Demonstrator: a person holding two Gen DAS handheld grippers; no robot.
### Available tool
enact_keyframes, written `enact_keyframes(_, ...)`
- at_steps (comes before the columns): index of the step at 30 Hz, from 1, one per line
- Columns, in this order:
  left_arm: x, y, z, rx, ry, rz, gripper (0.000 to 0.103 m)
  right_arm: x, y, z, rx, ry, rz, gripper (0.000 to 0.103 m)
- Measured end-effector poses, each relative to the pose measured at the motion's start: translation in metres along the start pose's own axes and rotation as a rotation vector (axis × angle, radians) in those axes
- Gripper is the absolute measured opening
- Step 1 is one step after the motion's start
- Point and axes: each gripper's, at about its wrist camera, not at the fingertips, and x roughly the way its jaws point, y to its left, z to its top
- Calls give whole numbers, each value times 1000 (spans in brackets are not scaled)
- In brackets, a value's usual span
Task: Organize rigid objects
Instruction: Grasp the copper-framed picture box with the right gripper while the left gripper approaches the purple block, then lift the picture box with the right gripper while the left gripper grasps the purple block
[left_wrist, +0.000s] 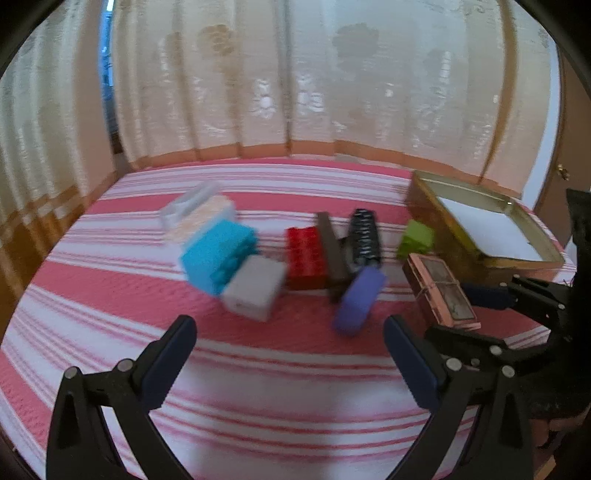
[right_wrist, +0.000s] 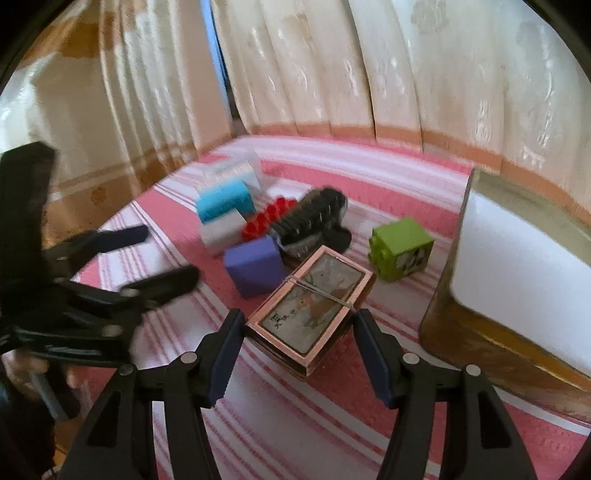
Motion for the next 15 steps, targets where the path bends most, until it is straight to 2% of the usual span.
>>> enact_keyframes(5, 17, -18, 10, 45, 19, 2, 93, -23, -9, -1, 13, -89, -26, 63)
enact_keyframes(8, 27, -27, 14, 61, 41, -19, 83, -28, -17, 0, 39, -110, -38, 63)
enact_keyframes(10, 31, -31, 15, 60, 57, -35, 71, -29, -21, 0, 46, -113, -49, 63)
enact_keyframes(13, 42, -36, 14, 56, 107, -72, 60, -32, -22, 1, 48, -126, -54, 63)
enact_keyframes(15, 50, -38, 13, 48, 129, -110, 37, -33, -23, 2, 52, -135, -58, 63)
